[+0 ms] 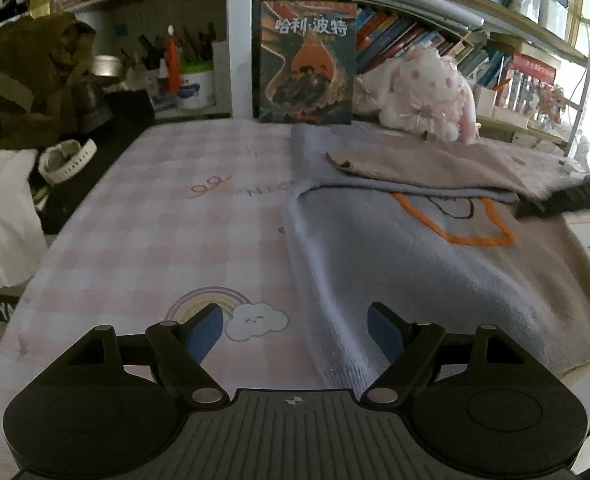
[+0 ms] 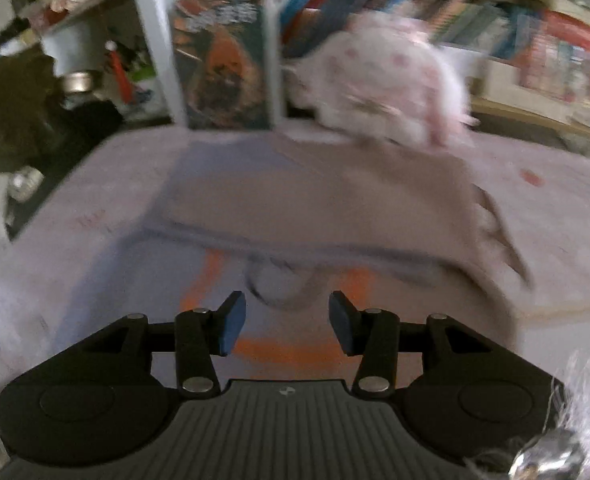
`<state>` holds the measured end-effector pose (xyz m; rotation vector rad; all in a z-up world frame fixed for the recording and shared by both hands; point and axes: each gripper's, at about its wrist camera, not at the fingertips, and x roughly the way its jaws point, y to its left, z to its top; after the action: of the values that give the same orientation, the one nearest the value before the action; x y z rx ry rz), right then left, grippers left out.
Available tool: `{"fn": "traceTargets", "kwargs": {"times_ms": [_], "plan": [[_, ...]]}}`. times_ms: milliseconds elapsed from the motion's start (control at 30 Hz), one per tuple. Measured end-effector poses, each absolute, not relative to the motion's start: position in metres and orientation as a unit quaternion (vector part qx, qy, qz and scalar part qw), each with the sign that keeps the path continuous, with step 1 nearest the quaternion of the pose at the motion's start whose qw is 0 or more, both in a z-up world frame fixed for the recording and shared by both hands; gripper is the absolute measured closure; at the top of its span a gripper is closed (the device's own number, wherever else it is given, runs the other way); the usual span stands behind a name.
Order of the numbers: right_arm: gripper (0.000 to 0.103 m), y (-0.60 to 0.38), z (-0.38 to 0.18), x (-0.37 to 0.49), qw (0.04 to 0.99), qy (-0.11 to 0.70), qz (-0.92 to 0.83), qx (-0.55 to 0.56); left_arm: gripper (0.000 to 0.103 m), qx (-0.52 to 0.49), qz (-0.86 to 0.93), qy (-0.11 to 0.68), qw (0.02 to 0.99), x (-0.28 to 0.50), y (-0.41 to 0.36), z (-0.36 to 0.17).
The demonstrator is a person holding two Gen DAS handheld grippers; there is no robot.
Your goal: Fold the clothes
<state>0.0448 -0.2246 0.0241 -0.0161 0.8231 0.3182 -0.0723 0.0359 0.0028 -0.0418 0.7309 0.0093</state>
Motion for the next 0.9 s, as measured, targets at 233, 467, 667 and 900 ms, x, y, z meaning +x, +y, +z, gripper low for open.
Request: {"fn": "traceTargets", "kwargs": {"times_ms": [233, 467, 667, 900], "plan": [[0.055, -0.277, 0.009, -0.021, 0.908, 0.411, 0.077, 0.017, 0.021, -0.043, -0.004, 0.373, 0.927, -0.076, 0.041, -0.003], [0.055, -0.315, 0.0, -0.065, 0.905, 0.421, 0.022, 0.051, 0.025, -0.078, -0.001, 0.393, 0.916, -0.082, 0.048, -0.01], [0.055, -0.342, -0.007, -0.078, 0.901, 0.425, -0.01, 0.09, 0.043, -0.101, 0.001, 0.404, 0.909, -0.078, 0.046, -0.013], [0.066, -0.349, -0.015, -0.063, 0.889, 0.439, 0.012, 0.13, 0.054, -0.118, 0.004, 0.41, 0.904, -0.065, 0.037, -0.016]]}}
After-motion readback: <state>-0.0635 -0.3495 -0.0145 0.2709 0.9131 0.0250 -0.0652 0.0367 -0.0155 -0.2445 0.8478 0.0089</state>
